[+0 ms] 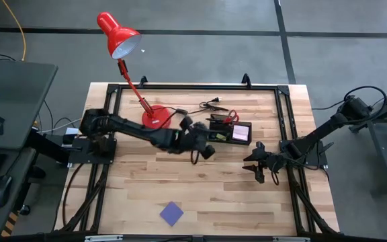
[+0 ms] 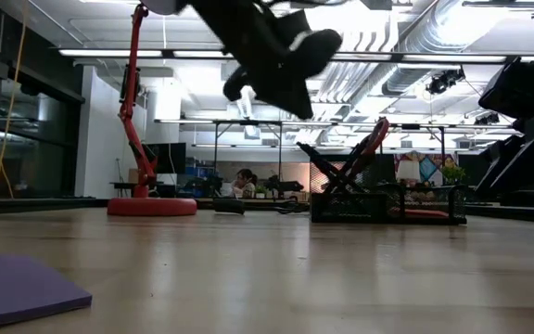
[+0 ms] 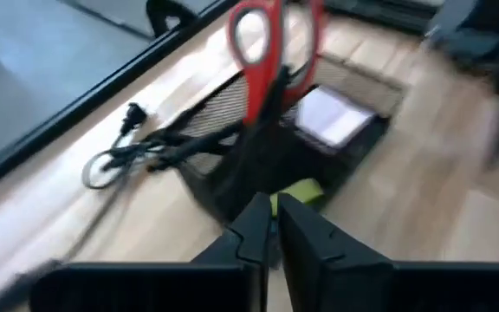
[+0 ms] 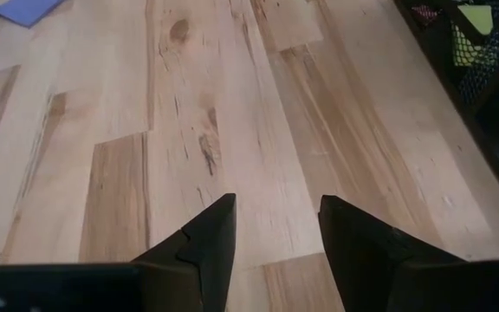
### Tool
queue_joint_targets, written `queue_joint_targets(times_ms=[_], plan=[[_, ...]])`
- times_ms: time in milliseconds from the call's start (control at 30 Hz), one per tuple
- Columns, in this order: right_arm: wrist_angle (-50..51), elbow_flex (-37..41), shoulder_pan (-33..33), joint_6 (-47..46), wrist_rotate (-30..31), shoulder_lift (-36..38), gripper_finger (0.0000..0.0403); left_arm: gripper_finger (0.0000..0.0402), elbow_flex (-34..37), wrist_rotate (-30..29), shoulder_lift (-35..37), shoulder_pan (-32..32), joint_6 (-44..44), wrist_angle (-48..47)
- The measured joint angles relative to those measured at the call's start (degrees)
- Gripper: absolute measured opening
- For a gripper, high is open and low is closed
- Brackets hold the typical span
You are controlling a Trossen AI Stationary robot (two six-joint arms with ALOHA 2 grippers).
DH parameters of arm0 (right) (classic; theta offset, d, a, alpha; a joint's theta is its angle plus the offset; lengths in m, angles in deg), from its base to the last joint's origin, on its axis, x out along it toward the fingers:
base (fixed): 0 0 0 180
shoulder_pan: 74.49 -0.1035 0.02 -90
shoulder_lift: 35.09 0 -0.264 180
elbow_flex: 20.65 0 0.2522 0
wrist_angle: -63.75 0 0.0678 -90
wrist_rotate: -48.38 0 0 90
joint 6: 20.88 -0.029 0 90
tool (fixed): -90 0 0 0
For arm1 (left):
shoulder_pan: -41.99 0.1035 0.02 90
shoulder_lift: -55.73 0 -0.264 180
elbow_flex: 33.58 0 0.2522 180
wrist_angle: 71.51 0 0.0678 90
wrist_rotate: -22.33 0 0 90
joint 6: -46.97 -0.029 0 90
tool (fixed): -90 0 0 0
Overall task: Pick and place office supplies into organizer
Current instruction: Put the black pen into the desk organizer
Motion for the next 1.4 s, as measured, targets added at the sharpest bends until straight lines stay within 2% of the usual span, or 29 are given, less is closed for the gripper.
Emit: queue_joint_targets(times_ms=[100, 267, 467, 633, 833, 967, 1167, 1400], plan=[[-0.1, 0.0, 0.0, 0.0, 0.0, 0.0, 0.0159, 0.0016, 5.9, -2.0, 2.9, -1.8, 4.8, 2.8], [0.4, 0.0, 0.0, 0.0, 0.0, 0.0, 0.0163, 0.0004, 15.3, -3.9, 5.6, -1.4, 6.6, 16.8], [0.6, 0.0, 0.0, 0.0, 0.0, 0.0, 0.0158, 0.0029, 21.7, 5.5, 6.4, 4.2, 14.0, 29.4], [0.8, 0.0, 0.0, 0.0, 0.0, 0.0, 0.0154, 0.0071, 23.6, 9.2, 6.4, 7.1, 19.3, 32.1], [0.8, 0.0, 0.0, 0.0, 0.0, 0.0, 0.0154, 0.0141, 23.6, 14.4, 6.4, 9.5, 18.9, 37.1], [0.8, 0.0, 0.0, 0.0, 0.0, 0.0, 0.0157, 0.0174, 23.6, 17.2, 6.4, 11.9, 19.7, 37.5], [0.8, 0.0, 0.0, 0.0, 0.0, 0.0, 0.0163, 0.019, 23.6, 19.3, 6.4, 13.5, 20.7, 37.9], [0.8, 0.0, 0.0, 0.0, 0.0, 0.0, 0.0156, 0.0176, 23.4, 20.2, 4.7, 13.6, 21.6, 40.4]])
